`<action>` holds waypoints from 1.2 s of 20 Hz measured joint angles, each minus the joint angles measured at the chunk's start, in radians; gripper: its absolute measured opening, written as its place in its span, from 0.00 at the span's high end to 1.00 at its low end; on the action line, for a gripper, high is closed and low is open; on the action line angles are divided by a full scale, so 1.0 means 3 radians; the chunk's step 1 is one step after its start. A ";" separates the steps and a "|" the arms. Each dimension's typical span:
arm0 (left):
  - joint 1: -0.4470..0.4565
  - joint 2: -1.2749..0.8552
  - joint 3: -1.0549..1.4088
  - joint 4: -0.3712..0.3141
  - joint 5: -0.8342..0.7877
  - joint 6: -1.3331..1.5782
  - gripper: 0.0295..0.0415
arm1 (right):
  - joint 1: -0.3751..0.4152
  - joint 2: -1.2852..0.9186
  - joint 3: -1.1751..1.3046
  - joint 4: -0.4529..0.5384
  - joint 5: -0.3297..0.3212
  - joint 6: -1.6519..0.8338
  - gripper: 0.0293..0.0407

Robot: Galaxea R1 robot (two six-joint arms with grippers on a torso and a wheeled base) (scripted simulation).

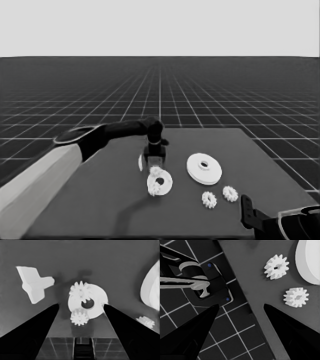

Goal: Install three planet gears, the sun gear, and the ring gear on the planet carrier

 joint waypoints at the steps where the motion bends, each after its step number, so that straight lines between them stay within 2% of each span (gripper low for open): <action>1: -0.0008 0.0000 0.0002 -0.0008 0.0003 -0.0001 0.25 | 0.0000 0.0000 0.0000 0.0000 0.0000 0.0000 0.19; 4: -0.0016 -0.0001 0.0003 -0.0018 0.0006 -0.0001 0.25 | 0.0000 0.0000 0.0000 0.0000 0.0000 0.0000 0.19; 5: -0.0277 -0.0886 0.1541 0.0207 -0.1114 0.1602 0.06 | 0.0000 0.0000 0.0000 0.0000 0.0000 0.0000 0.19; 6: -0.0612 -0.2174 0.2898 0.0342 -0.1801 0.3041 0.01 | 0.0000 0.0000 0.0000 0.0000 0.0000 0.0000 0.19; 7: -0.0814 -0.3120 0.3689 0.0423 -0.2201 0.3906 0.12 | 0.0000 0.0000 0.0000 0.0000 0.0000 0.0000 0.19; 9: -0.0991 -0.3955 0.4449 0.0497 -0.2577 0.4715 0.23 | 0.0000 0.0000 0.0000 0.0000 0.0000 0.0000 0.19; 14: -0.1079 -0.4342 0.4820 0.0534 -0.2762 0.5113 0.25 | 0.0000 0.0000 0.0000 0.0000 0.0000 0.0000 0.19; 15: -0.1082 -0.4353 0.4832 0.0535 -0.2768 0.5126 0.25 | 0.0665 0.0760 -0.0371 0.0546 -0.0884 0.1602 0.11; 16: -0.1083 -0.4360 0.4838 0.0536 -0.2771 0.5133 0.25 | 0.0926 0.1308 -0.0857 0.0980 -0.1137 0.2583 0.12; 17: -0.1085 -0.4364 0.4842 0.0536 -0.2773 0.5138 0.25 | 0.1010 0.1573 -0.1238 0.1230 -0.1172 0.3038 0.15; 19: -0.1086 -0.4367 0.4845 0.0536 -0.2775 0.5142 0.25 | 0.1056 0.1795 -0.1653 0.1456 -0.1167 0.3391 0.19; 24: -0.1086 -0.4369 0.4847 0.0537 -0.2776 0.5144 0.25 | 0.1069 0.1904 -0.1889 0.1565 -0.1158 0.3533 0.19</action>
